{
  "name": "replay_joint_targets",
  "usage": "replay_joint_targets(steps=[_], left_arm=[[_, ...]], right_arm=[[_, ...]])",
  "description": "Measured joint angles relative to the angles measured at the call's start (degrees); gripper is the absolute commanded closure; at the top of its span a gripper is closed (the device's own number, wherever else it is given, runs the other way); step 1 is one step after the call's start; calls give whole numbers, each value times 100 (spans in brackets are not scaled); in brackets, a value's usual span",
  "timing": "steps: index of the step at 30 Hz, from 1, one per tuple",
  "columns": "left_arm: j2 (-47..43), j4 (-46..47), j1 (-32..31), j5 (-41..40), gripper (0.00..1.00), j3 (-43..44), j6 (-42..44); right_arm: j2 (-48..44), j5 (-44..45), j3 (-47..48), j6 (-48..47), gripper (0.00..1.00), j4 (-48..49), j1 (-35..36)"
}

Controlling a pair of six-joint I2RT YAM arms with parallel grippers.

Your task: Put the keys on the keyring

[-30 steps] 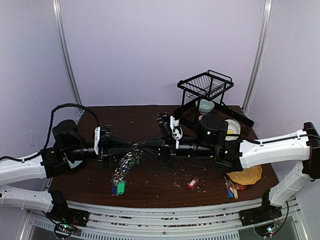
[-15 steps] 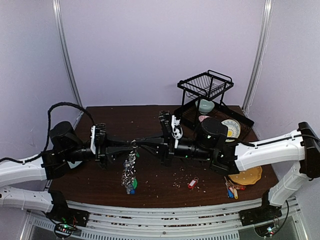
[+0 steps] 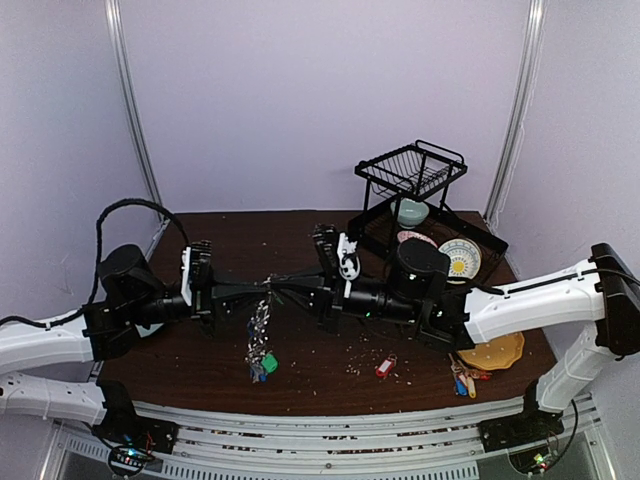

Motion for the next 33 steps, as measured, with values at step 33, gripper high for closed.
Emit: replay_joint_targets(steps=[33], left_arm=[[1075, -5392, -697, -2262, 100, 2806, 2308]], right_arm=[[-369, -1416, 1582, -1462, 80, -4520, -756]])
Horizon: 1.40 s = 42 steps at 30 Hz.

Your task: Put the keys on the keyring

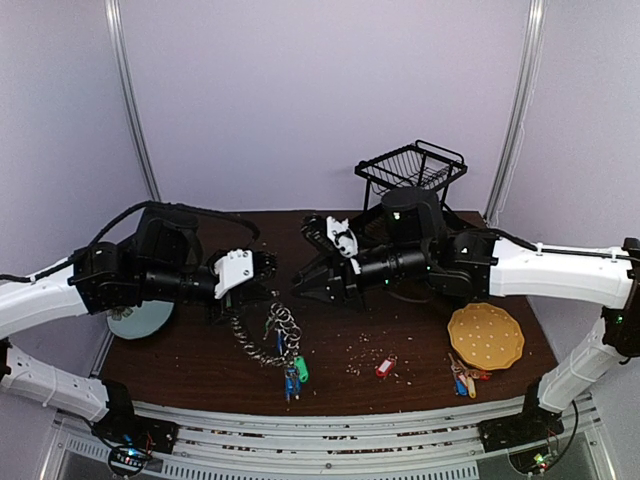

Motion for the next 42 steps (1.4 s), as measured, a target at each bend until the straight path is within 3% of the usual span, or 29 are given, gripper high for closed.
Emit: replay_joint_targets(steps=[13, 18, 24, 30, 34, 42], left_arm=[[42, -168, 2, 326, 100, 166, -345], [42, -181, 2, 417, 100, 179, -363], [42, -188, 0, 496, 100, 179, -363], [42, -188, 2, 496, 100, 179, -372], [37, -181, 2, 498, 100, 179, -400], [7, -133, 2, 492, 100, 144, -546]], right_arm=[[549, -251, 2, 81, 85, 592, 15], [588, -229, 2, 81, 74, 614, 15], [621, -162, 2, 4, 92, 662, 15], [647, -177, 2, -55, 91, 693, 17], [647, -177, 2, -166, 100, 682, 17], [636, -197, -48, -352, 100, 741, 55]])
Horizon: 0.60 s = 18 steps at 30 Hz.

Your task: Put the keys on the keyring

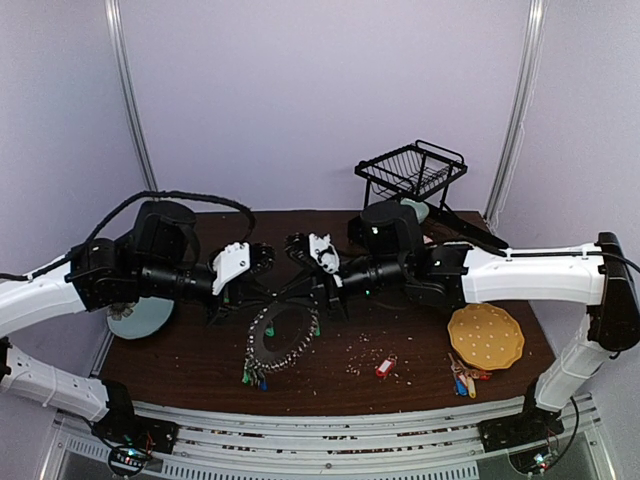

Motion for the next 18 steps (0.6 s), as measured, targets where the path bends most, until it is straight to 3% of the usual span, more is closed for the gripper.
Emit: replay_joint_targets(steps=[2, 3, 11, 14, 18], left_arm=[[-98, 264, 0, 4, 79, -160, -111], [-170, 470, -4, 9, 73, -286, -197], [-741, 1698, 90, -247, 88, -1086, -461], [-861, 2096, 212, -330, 84, -1405, -466], [-925, 2828, 256, 216, 81, -1873, -468]], right_arm=[[-76, 7, -184, 160, 100, 302, -2], [-129, 13, -310, 271, 100, 505, -2], [-483, 114, -1440, 1412, 100, 2271, -9], [-555, 212, -1773, 1777, 100, 3053, -13], [-555, 348, -2009, 2212, 100, 3958, -11]])
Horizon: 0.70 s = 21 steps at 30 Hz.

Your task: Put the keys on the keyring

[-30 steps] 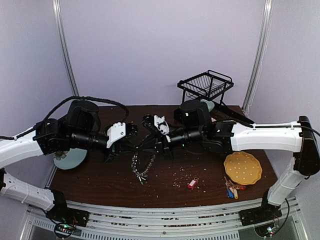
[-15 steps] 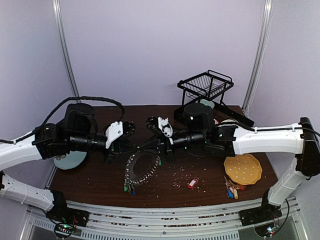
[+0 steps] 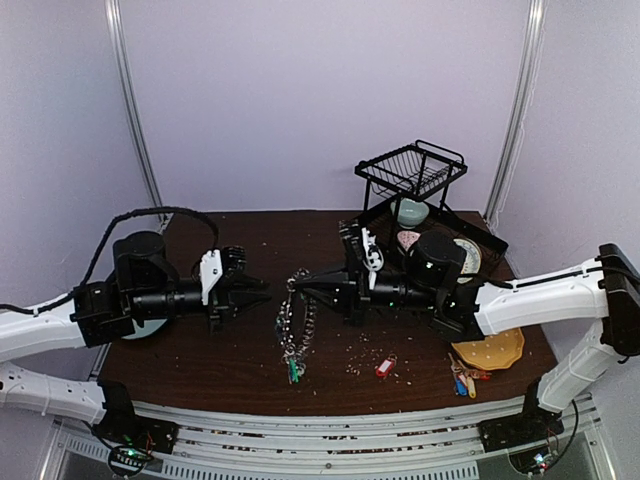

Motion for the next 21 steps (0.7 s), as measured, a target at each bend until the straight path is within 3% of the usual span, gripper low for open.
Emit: replay_joint_targets(steps=[6, 13, 18, 21], left_arm=[[-22, 1001, -4, 579, 81, -232, -229], [-55, 2297, -4, 804, 80, -529, -772], [168, 2614, -4, 876, 81, -546, -1067], [221, 2651, -4, 914, 87, -546, -1165]], right_arm=[[120, 251, -52, 553, 100, 1104, 79], [393, 463, -52, 774, 100, 1628, 214], [570, 483, -50, 901, 100, 1775, 260], [605, 485, -48, 938, 100, 1832, 262]])
